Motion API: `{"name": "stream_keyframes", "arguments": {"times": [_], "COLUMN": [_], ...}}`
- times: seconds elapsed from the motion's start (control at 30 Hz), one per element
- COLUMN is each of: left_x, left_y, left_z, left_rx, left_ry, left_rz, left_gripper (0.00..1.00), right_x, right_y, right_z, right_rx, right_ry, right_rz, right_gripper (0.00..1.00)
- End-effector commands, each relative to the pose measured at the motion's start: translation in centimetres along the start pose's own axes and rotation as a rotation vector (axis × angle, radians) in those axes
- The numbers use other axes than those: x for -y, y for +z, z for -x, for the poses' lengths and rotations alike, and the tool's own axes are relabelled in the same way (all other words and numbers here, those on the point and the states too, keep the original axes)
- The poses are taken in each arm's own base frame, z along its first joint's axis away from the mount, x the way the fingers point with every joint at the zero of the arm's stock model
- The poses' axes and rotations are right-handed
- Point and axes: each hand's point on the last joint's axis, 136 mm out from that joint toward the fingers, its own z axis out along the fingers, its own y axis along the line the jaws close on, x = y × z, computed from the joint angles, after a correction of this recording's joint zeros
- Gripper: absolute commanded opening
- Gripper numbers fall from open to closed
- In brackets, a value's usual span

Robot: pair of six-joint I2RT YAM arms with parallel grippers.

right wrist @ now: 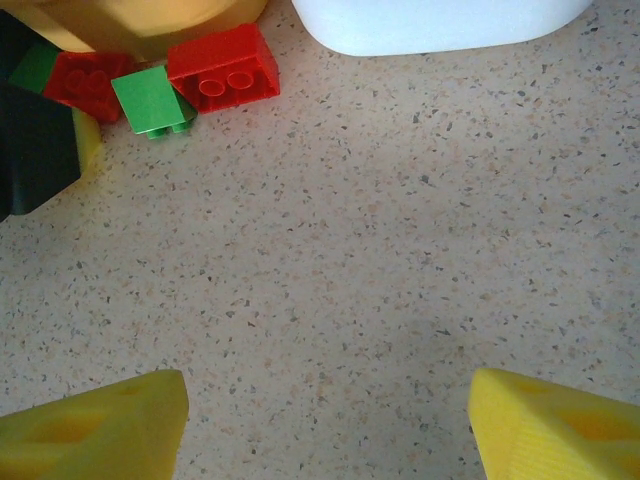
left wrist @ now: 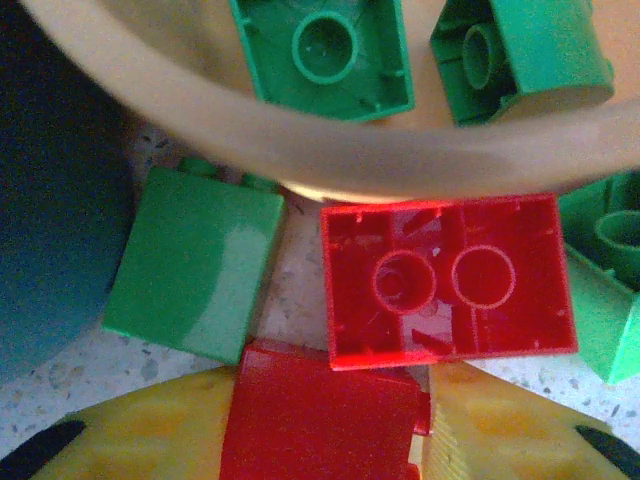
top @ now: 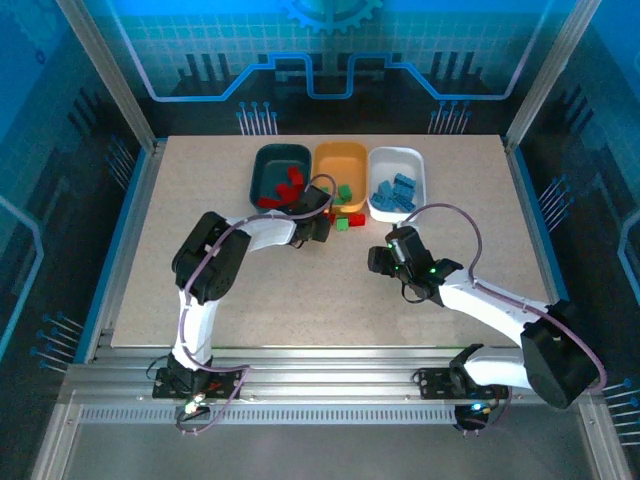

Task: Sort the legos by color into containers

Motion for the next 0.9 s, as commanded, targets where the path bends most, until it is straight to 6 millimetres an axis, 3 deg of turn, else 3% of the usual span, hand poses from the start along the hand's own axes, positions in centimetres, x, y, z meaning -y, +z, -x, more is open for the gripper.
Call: {"name": "stream_keyframes", "arguments": {"times": [0.0, 0.13, 0.23, 0.33, 0.4, 0.6, 0.73, 0.8, 0.87], "left_x": [-0.3, 0.1, 0.4, -1.3, -3.4, -9.2, -10.5, -10.5, -10.3], "left_y": [-1.5, -5.0, -8.5, -11.1, -11.7, -8.3, -6.3, -5.5, -5.6], "left_z": [-1.9, -2.1, -1.0, 0.9, 2.5, 5.9, 9.2, 10.6, 11.8], "left_rx": [-0.041, -0.007, 0.05, 0.093, 0.089, -0.034, -0.043, -0.044, -0.037], "left_ry": [-0.018, -0.058, -0.085, -0.11, -0.17, -0.401, -0.473, -0.487, -0.488], "left_rz": [-0.018, -0.068, -0.121, -0.086, -0.06, -0.025, -0.044, -0.072, -0.091], "left_gripper": [0.35, 0.33, 0.33, 0.33, 0.34, 0.33, 0.34, 0.47, 0.75], "right_x": [0.4, 0.3, 0.3, 0.2, 0.0, -0.4, -0.8, -0.9, -0.9], "right_y": [-0.2, -0.1, -0.1, 0.0, 0.0, 0.2, 0.6, 0.7, 0.6], "right_z": [0.7, 0.5, 0.6, 0.5, 0.5, 0.5, 0.4, 0.4, 0.5], "right_rx": [0.032, 0.026, 0.027, 0.024, 0.02, 0.014, -0.003, 0.005, 0.012], "right_ry": [0.02, 0.02, 0.021, 0.021, 0.023, 0.009, -0.014, -0.026, -0.032], "right_rz": [-0.01, -0.008, -0.005, -0.001, 0.005, 0.023, 0.029, 0.035, 0.037], "right_gripper": [0.76, 0.76, 0.76, 0.76, 0.76, 0.76, 0.76, 0.76, 0.76]}}
